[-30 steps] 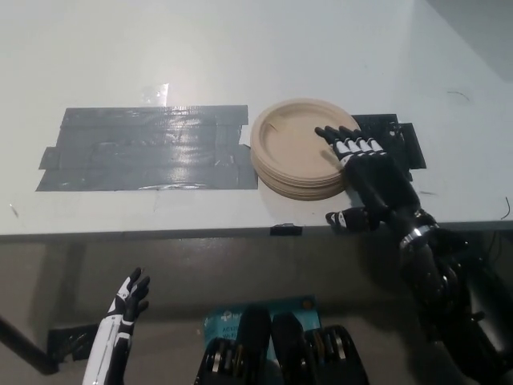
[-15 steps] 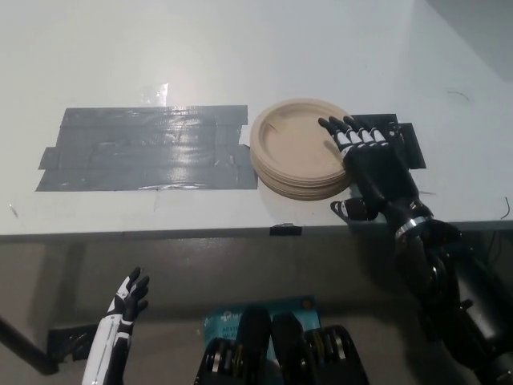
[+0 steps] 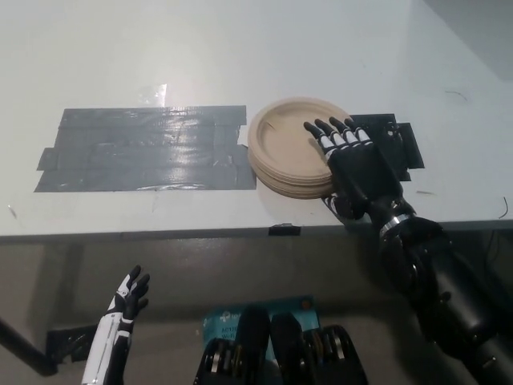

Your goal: A stack of plates is kept in the middle of the desk close to the robot and the robot grabs the stack with its right hand, picks it up and hands it to a person.

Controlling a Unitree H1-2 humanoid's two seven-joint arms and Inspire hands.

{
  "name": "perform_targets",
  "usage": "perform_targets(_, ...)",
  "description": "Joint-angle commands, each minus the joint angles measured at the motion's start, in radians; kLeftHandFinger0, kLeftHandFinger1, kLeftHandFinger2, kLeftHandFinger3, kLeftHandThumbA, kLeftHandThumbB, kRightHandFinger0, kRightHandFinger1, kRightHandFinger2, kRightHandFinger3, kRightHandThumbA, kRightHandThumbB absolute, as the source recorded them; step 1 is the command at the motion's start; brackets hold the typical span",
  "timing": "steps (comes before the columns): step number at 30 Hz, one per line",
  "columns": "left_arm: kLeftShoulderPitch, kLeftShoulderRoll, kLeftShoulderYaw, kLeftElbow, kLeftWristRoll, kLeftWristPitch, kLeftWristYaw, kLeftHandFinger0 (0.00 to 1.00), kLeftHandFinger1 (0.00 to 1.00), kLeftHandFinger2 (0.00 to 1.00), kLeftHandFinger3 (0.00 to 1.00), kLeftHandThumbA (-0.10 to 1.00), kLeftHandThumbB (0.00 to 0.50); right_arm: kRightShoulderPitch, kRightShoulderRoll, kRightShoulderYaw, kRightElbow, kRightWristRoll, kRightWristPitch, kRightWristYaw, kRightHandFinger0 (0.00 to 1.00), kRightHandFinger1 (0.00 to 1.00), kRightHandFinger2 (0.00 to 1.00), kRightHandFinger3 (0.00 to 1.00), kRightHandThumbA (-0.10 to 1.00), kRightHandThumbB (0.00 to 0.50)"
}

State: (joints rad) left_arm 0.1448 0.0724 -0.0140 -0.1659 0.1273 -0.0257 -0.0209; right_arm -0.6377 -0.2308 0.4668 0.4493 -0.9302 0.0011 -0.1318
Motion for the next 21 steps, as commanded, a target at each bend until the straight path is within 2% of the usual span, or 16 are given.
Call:
perform_targets(1, -0.014, 0.012, 0.0, -0.029, 0.004, -0.028, 0.0, 1.0, 1.0, 1.0, 1.0, 1.0, 0.0, -0.056, -0.002, 0.025, 0.023, -0.041, -0.01, -0.04, 1.0, 1.0, 1.0, 1.0, 1.0, 0.37)
perform_targets(3, -0.015, 0.012, 0.0, -0.027, 0.003, -0.027, 0.0, 1.0, 1.0, 1.0, 1.0, 1.0, 0.0, -0.066, -0.004, 0.037, 0.036, -0.047, -0.015, -0.043, 1.0, 1.0, 1.0, 1.0, 1.0, 0.369)
perform_targets(5, -0.015, 0.01, 0.001, -0.023, 0.001, -0.027, 0.001, 1.0, 1.0, 1.0, 1.0, 1.0, 0.0, -0.087, -0.006, 0.064, 0.075, -0.057, -0.042, -0.051, 1.0, 1.0, 1.0, 1.0, 0.94, 0.372)
perform_targets(6, -0.015, 0.011, 0.0, -0.025, 0.005, -0.026, 0.002, 1.0, 1.0, 1.0, 1.0, 1.0, 0.0, -0.095, -0.005, 0.071, 0.103, -0.054, -0.069, -0.085, 1.0, 1.0, 1.0, 1.0, 0.68, 0.401)
perform_targets(7, -0.016, 0.011, -0.001, -0.026, 0.009, -0.026, 0.002, 1.0, 1.0, 1.0, 1.0, 1.0, 0.0, -0.114, -0.002, 0.087, 0.164, -0.059, -0.121, -0.16, 1.0, 1.0, 1.0, 1.0, 0.5, 0.415)
perform_targets(8, -0.016, 0.01, -0.001, -0.026, 0.008, -0.025, 0.003, 1.0, 1.0, 1.0, 1.0, 1.0, 0.0, -0.127, 0.0, 0.1, 0.205, -0.068, -0.151, -0.213, 1.0, 1.0, 1.0, 1.0, 0.39, 0.441)
perform_targets(9, -0.016, 0.009, -0.001, -0.025, 0.006, -0.031, 0.004, 1.0, 1.0, 1.0, 1.0, 1.0, 0.0, -0.173, 0.007, 0.174, 0.372, -0.153, -0.218, -0.482, 0.82, 0.79, 0.92, 0.97, -0.03, 0.438)
perform_targets(11, -0.017, 0.007, -0.002, -0.029, 0.006, -0.027, 0.003, 1.0, 1.0, 1.0, 1.0, 1.0, 0.0, -0.191, 0.012, 0.21, 0.45, -0.182, -0.222, -0.576, 0.27, 0.33, 0.54, 0.68, -0.1, 0.345)
perform_targets(12, -0.017, 0.007, -0.002, -0.032, 0.006, -0.025, 0.003, 1.0, 1.0, 1.0, 1.0, 1.0, 0.0, -0.196, 0.015, 0.22, 0.471, -0.187, -0.216, -0.587, 0.16, 0.23, 0.49, 0.6, -0.1, 0.327)
perform_targets(13, -0.017, 0.007, 0.0, -0.038, 0.003, -0.022, 0.002, 1.0, 1.0, 1.0, 1.0, 1.0, 0.0, -0.202, 0.017, 0.247, 0.511, -0.212, -0.187, -0.621, 0.01, 0.01, 0.29, 0.35, -0.1, 0.322)
perform_targets(15, -0.021, 0.01, 0.003, -0.039, -0.005, -0.021, 0.0, 1.0, 1.0, 1.0, 1.0, 1.0, 0.0, -0.208, 0.014, 0.265, 0.532, -0.224, -0.171, -0.633, 0.0, 0.0, 0.24, 0.3, -0.1, 0.325)
perform_targets(16, -0.025, 0.009, 0.004, -0.039, -0.008, -0.022, -0.001, 1.0, 1.0, 1.0, 1.0, 1.0, 0.0, -0.212, 0.012, 0.267, 0.541, -0.218, -0.18, -0.652, 0.0, 0.0, 0.14, 0.27, -0.1, 0.307)
perform_targets(17, -0.028, 0.007, 0.004, -0.04, -0.009, -0.02, 0.0, 1.0, 1.0, 1.0, 1.0, 1.0, 0.0, -0.216, 0.012, 0.265, 0.552, -0.208, -0.194, -0.679, 0.0, 0.0, 0.19, 0.24, -0.1, 0.312)
perform_targets(19, -0.028, 0.006, 0.005, -0.043, -0.008, -0.015, 0.001, 1.0, 1.0, 1.0, 1.0, 1.0, 0.0, -0.221, 0.013, 0.268, 0.566, -0.193, -0.211, -0.71, 0.0, 0.0, 0.14, 0.2, -0.1, 0.309)
perform_targets(20, -0.028, 0.007, 0.004, -0.044, -0.003, -0.015, 0.002, 1.0, 1.0, 1.0, 1.0, 1.0, 0.0, -0.218, 0.01, 0.27, 0.563, -0.192, -0.223, -0.742, 0.0, 0.0, 0.22, 0.26, -0.1, 0.32)
perform_targets(21, -0.028, 0.007, 0.002, -0.044, 0.0, -0.015, 0.002, 1.0, 1.0, 1.0, 1.0, 1.0, 0.0, -0.217, 0.008, 0.272, 0.563, -0.189, -0.233, -0.766, 0.0, 0.0, 0.15, 0.24, -0.1, 0.312)
